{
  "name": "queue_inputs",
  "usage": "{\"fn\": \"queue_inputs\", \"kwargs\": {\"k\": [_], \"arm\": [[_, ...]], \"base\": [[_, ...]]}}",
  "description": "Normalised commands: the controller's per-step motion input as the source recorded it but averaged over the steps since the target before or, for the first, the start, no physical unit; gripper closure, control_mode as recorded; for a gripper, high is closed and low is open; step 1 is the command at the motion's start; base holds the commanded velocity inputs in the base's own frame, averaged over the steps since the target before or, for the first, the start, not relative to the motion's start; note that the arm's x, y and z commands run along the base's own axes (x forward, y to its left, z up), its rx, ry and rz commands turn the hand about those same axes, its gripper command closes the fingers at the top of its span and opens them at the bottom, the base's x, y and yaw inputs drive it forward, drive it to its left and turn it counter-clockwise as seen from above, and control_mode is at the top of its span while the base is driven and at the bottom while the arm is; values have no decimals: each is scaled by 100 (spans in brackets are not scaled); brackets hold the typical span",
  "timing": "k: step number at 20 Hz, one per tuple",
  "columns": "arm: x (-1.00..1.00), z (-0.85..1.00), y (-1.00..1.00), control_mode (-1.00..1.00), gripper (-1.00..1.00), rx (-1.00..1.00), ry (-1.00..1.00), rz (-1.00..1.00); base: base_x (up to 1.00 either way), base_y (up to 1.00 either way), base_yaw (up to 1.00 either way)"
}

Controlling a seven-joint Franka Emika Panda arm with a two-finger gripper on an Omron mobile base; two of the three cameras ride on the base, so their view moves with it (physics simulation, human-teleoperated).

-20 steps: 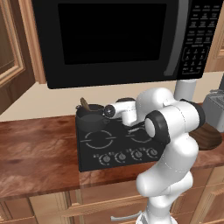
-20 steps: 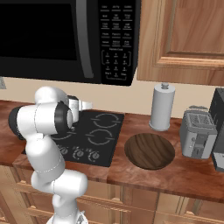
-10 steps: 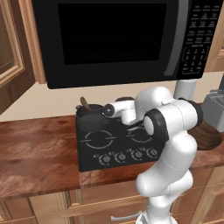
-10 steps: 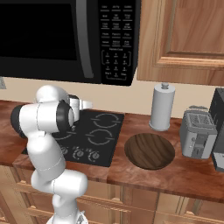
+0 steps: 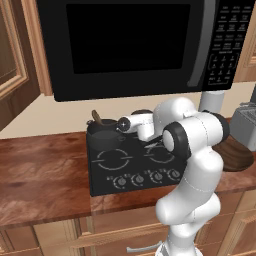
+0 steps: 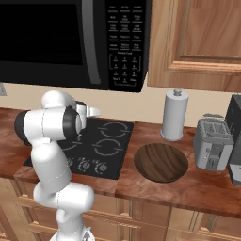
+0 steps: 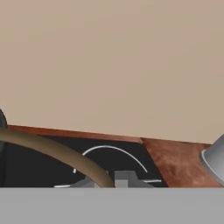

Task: Open the cabinet and move the ladle to the pot. Then close the cabinet.

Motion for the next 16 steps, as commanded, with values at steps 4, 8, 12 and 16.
{"fn": "queue_inputs", "kwargs": {"k": [4, 8, 12, 16], "arm": [[0, -2, 0, -100, 100, -6, 3, 0], [3, -2, 0, -100, 100, -9, 2, 0], [5, 0, 0, -100, 100, -10, 1, 0], [10, 0, 0, -100, 100, -10, 3, 0]], "base": [[0, 0, 0], [0, 0, 0], [0, 0, 0], [0, 0, 0]]}}
